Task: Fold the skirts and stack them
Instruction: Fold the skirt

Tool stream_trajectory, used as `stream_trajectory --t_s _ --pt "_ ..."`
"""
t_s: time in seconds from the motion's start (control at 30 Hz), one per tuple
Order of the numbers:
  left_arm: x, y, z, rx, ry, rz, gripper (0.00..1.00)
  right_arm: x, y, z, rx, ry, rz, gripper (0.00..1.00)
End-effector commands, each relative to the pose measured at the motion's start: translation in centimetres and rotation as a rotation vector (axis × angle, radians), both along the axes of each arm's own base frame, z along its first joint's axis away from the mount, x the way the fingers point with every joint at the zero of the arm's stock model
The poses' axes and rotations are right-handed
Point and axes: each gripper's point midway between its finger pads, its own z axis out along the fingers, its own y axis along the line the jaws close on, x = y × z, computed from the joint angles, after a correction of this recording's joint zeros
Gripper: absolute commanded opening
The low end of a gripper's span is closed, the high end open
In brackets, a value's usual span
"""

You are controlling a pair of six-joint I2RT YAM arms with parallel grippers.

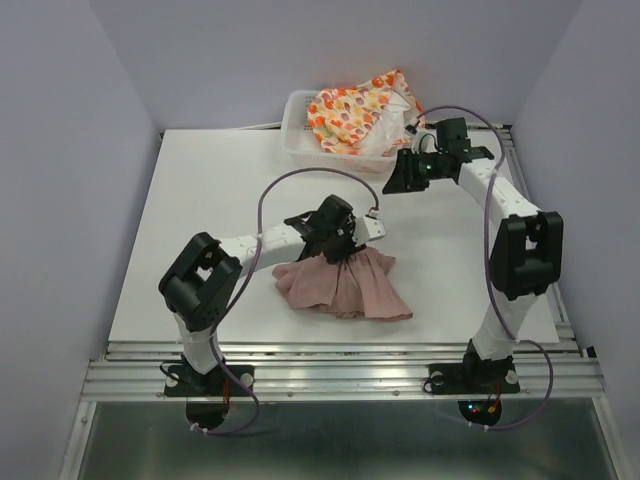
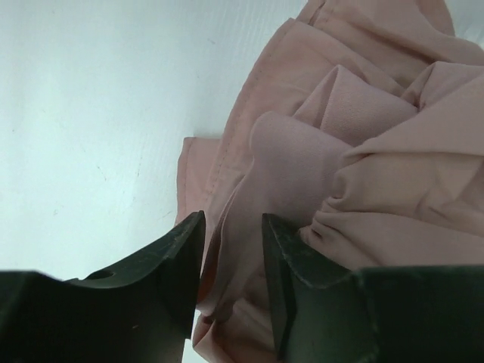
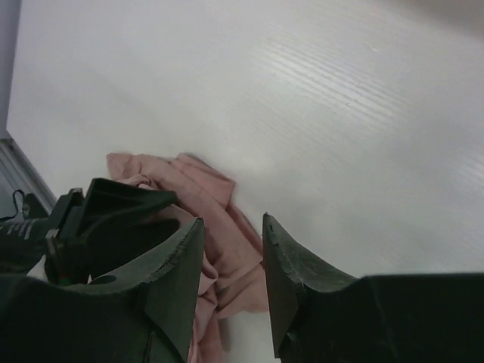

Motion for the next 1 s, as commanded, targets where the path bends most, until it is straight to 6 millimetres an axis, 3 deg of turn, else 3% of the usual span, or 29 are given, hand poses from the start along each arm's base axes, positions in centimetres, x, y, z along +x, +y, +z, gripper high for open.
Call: stream_trajectory --t_s 0.0,0.03,0.1,0.13,0.17,0.23,0.3,0.33,0.37,0.4,0.43,0.5,0.53,0.63,0.77,0.8,0.9,0.97 --pt "0.4 -1.4 7.8 -0.159 -0.036 0.047 0.48 -3.3 0.9 6.7 0.138 -0.061 -0.012 0.42" --pt "0.4 -1.6 9.0 -0.175 -0.030 0.048 0.51 -5.2 1.4 8.1 0.203 -0.057 -0.002 0.42" --pt "0.6 -1.6 10.9 -0.208 -0.029 0.067 0.55 -7.0 1.8 9.3 0.270 -0.053 0.005 0.42" --pt "1.0 -1.6 12.4 -0.244 -0.023 0.096 0.57 -8.2 2.1 11.9 0.321 -0.136 0.037 0.42" --pt "1.3 -1.4 13.4 -0.270 -0.022 0.112 0.65 -9.3 2.2 11.1 0.347 -0.087 0.013 0.42" --pt "2.2 -0.7 16.5 -0.349 -0.023 0.168 0.75 -10.2 2.3 12.5 0.397 -0.122 0.010 0.42" --pt "2.7 -0.1 19.0 -0.407 -0.016 0.194 0.85 -12.7 2.8 12.9 0.494 -0.027 0.004 0.42" --pt "3.4 0.8 19.6 -0.426 -0.008 0.226 0.86 -12.9 3.1 14.3 0.555 -0.078 0.025 0.42" --pt "3.5 1.1 20.1 -0.445 0.009 0.249 0.86 -14.3 3.6 15.7 0.644 0.001 0.017 0.41" --pt "3.9 1.6 20.3 -0.452 0.015 0.274 0.86 -16.4 4.9 14.1 0.674 0.061 0.070 0.40" --pt "4.0 2.0 20.6 -0.457 0.034 0.295 0.86 -17.9 6.0 15.3 0.707 0.002 0.167 0.38" --pt "5.1 3.8 21.2 -0.510 0.080 0.375 0.86 -21.5 8.0 15.5 0.714 -0.027 0.313 0.33" --pt "5.1 4.1 21.6 -0.549 0.119 0.373 0.86 -24.2 9.9 14.0 0.670 -0.066 0.440 0.32" --pt "5.9 6.9 23.4 -0.669 0.162 0.427 0.87 -27.5 11.8 11.2 0.603 0.035 0.510 0.32" --pt "4.6 7.4 23.6 -0.756 0.223 0.412 0.91 -27.4 12.6 9.0 0.672 0.162 0.479 0.32" --pt "3.9 7.5 23.7 -0.786 0.240 0.406 0.98 -26.8 13.0 7.1 0.669 0.211 0.464 0.32" --pt "2.7 7.6 23.8 -0.827 0.266 0.405 0.99 -25.6 13.7 4.3 0.670 0.243 0.449 0.32" --pt "2.3 7.9 23.0 -0.834 0.296 0.443 0.98 -24.3 14.4 0.5 0.625 0.298 0.412 0.32"
